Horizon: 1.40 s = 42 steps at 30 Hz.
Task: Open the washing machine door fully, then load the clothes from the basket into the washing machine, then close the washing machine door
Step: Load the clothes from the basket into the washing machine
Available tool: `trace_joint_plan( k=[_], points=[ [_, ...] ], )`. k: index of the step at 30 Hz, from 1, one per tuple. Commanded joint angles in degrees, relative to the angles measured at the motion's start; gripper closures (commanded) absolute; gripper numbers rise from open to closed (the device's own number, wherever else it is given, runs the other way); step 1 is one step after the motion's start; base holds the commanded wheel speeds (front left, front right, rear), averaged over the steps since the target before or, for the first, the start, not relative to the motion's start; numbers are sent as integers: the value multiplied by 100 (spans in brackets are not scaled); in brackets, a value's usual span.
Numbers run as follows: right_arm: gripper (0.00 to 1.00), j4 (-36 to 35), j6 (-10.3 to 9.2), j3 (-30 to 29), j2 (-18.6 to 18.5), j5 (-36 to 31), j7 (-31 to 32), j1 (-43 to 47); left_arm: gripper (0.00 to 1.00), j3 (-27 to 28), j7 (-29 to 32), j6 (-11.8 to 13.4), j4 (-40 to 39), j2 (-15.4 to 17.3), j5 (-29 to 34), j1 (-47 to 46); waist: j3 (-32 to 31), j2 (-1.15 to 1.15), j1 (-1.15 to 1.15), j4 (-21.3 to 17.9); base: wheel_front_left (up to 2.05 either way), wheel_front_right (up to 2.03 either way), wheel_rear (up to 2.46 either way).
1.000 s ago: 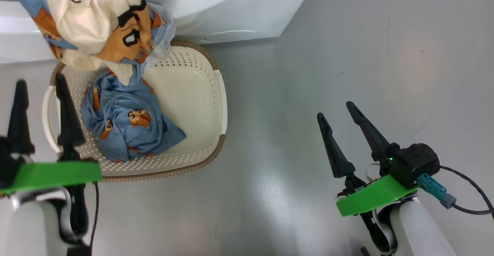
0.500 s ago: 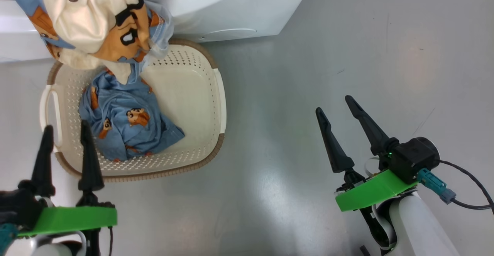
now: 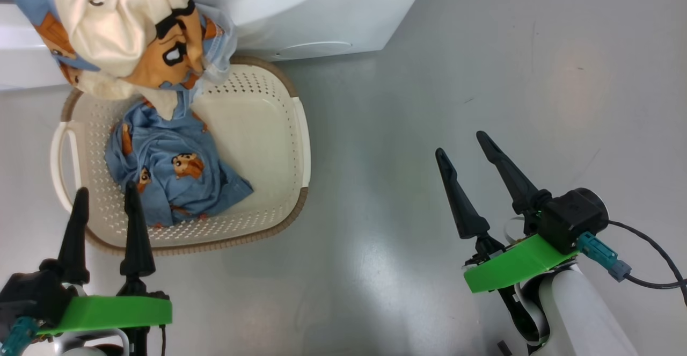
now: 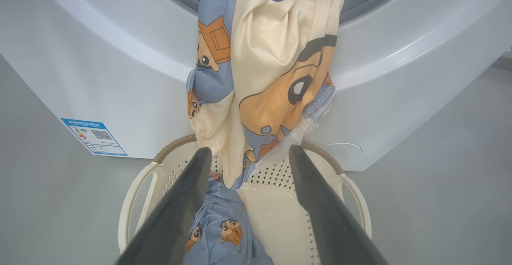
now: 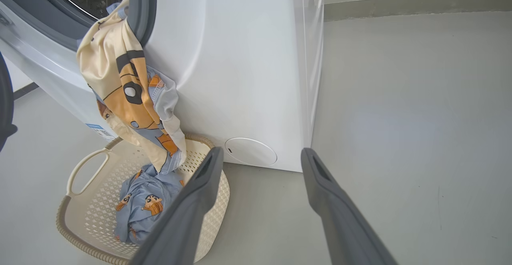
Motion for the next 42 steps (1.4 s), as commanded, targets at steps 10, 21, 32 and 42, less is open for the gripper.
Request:
trace_joint_plan(
  k=[10, 21, 32, 42],
  points=[
    [0, -95, 10, 187, 60, -3, -27, 56, 0, 114, -13, -37, 193, 76, 38, -386, 5, 0, 0, -73, 0, 0, 0],
    [0, -83, 10, 272, 80, 34, -27, 24, 0, 202, -13, -301, 1287, 76, 174, -1388, 116, 0, 0, -246, 0, 0, 0],
    [0, -245, 10, 213, 89, 31, -27, 83, 0, 433, -13, -493, 2309, 110, 177, -2335, 494, 0, 0, -420, 0, 0, 0],
    [0, -388, 10, 80, 64, -77, -27, 152, 0, 620, -13, -567, 3122, 109, -66, -3019, 908, 0, 0, -402, 0, 0, 0]
  ],
)
